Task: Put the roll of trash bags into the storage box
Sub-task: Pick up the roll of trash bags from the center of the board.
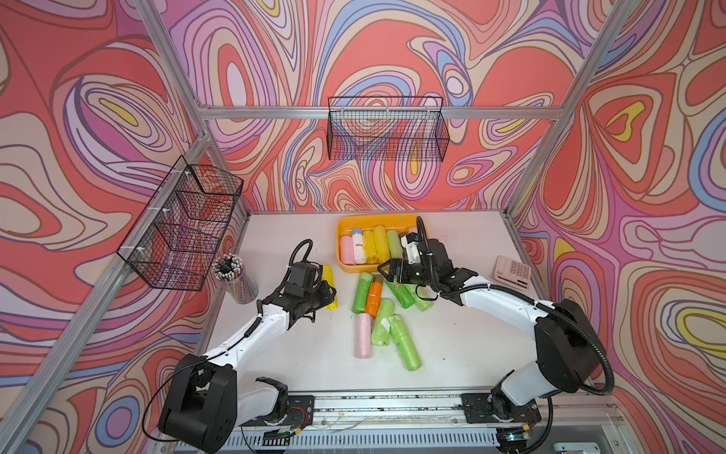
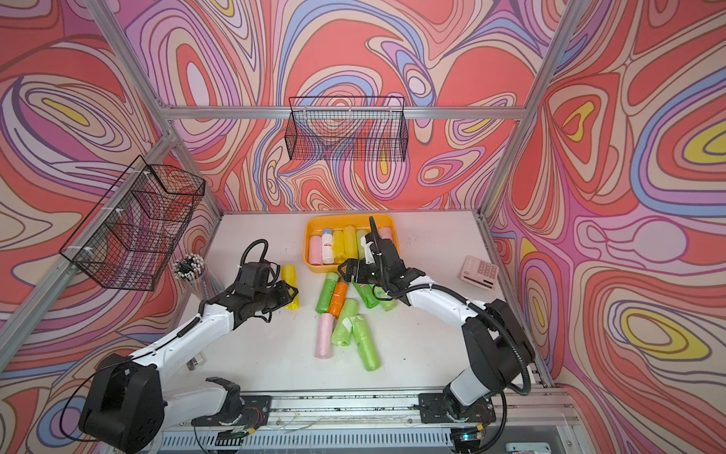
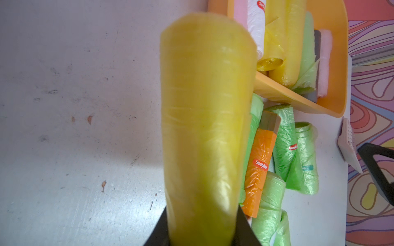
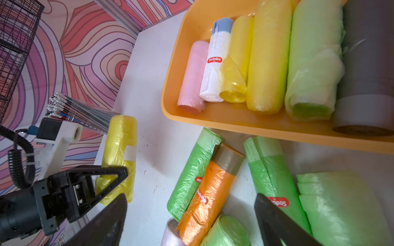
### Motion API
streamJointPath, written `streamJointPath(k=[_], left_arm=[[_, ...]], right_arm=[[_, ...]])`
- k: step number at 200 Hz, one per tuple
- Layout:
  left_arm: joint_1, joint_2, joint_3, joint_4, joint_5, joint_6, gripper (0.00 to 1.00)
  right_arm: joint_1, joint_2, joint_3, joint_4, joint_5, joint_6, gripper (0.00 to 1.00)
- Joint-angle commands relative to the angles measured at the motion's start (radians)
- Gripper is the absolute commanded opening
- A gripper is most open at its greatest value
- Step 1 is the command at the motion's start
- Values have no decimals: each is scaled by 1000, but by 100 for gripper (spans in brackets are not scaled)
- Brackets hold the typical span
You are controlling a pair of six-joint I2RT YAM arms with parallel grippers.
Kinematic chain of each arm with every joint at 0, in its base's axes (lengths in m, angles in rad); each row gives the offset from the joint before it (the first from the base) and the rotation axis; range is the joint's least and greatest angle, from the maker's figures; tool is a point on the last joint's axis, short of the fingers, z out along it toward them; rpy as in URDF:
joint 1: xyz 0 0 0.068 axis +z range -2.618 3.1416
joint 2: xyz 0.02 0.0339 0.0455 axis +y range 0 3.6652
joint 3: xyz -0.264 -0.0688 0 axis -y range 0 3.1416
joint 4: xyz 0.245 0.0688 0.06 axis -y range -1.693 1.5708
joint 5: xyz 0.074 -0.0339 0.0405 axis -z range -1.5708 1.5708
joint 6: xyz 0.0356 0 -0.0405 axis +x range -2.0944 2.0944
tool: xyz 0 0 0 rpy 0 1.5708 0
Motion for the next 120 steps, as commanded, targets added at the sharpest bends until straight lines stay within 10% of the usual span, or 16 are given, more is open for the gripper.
streamJointPath(k=[1,120], left_arm=[[-10,-32,28,-4,-3,-8,16],[-67,-71,93,-55,-31,-1,15]], right_arm=[[-5,-36,-13,7,29,-3,95],[-5,-48,-31,26,36,1,95]])
